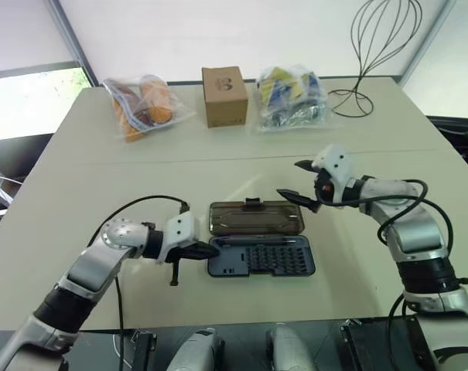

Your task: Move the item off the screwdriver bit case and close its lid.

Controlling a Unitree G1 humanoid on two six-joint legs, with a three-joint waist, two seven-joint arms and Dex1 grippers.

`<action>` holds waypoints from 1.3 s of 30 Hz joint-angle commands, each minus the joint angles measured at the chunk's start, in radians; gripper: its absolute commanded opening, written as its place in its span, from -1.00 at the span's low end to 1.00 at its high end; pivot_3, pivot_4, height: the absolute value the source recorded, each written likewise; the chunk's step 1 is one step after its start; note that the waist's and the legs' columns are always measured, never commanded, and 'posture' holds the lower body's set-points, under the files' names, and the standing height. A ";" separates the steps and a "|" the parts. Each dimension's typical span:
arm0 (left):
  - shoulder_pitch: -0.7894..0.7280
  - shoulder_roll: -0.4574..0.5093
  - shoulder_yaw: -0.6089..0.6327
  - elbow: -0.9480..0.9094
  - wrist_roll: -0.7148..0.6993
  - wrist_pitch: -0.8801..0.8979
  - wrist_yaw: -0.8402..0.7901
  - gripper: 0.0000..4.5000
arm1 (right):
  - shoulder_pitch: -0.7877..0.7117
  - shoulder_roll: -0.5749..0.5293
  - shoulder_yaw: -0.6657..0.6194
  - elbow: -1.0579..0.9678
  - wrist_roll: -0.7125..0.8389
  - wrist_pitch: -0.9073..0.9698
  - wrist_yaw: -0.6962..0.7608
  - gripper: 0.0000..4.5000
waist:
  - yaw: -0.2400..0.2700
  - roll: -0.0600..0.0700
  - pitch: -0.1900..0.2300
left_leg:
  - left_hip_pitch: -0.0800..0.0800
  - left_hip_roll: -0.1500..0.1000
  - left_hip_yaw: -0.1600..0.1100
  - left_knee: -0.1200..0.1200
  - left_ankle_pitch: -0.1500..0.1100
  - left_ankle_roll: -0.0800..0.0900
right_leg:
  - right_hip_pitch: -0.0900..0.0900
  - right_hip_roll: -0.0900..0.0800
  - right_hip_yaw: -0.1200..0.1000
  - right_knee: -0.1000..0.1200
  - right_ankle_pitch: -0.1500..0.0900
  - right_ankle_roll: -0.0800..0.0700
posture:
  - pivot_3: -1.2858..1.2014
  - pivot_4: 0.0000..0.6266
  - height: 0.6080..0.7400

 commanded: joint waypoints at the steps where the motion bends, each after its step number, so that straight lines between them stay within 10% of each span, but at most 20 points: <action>1: 0.031 -0.003 -0.046 0.051 0.067 -0.026 -0.001 -0.99 | -0.076 -0.013 0.040 0.066 -0.024 -0.032 0.032 1.00 | 0.000 0.000 0.000 | 0.000 0.000 0.000 0.000 0.000 0.000 | 0.000 0.000 0.000 0.000 0.000 0.000 | 0.03 -0.52 1.00; 17: 0.057 -0.043 -0.032 0.035 0.072 -0.033 0.065 -0.99 | -0.321 -0.024 0.301 0.572 -0.197 -0.214 0.353 1.00 | 0.000 0.000 0.000 | 0.000 0.000 -0.001 0.000 0.000 0.000 | 0.001 0.000 -0.001 0.000 0.000 0.000 | 0.03 -0.52 1.00; 20: 0.076 -0.041 -0.027 0.015 0.060 -0.016 0.071 -1.00 | -0.353 0.001 0.310 0.665 -0.221 -0.254 0.358 0.64 | -0.002 0.000 -0.001 | 0.001 0.000 -0.001 0.000 0.000 0.000 | 0.001 0.000 -0.001 0.000 0.000 0.000 | 0.03 -0.52 1.00; 27: 0.127 -0.038 -0.022 0.025 0.075 -0.035 0.088 -1.00 | -0.373 0.050 0.341 0.802 -0.275 -0.332 0.391 -0.91 | -0.005 0.000 -0.008 | 0.003 0.001 -0.001 0.000 0.000 0.000 | 0.003 0.001 -0.001 0.000 0.000 0.000 | 0.03 -0.52 1.00; 39: 0.189 -0.044 0.002 0.059 0.065 -0.047 0.109 -1.00 | -0.360 0.036 0.290 0.775 -0.391 -0.672 0.148 -0.98 | -0.006 -0.002 -0.020 | 0.034 0.004 -0.001 -0.017 0.000 -0.001 | 0.031 0.003 0.000 -0.014 0.000 0.000 | 0.03 -0.52 1.00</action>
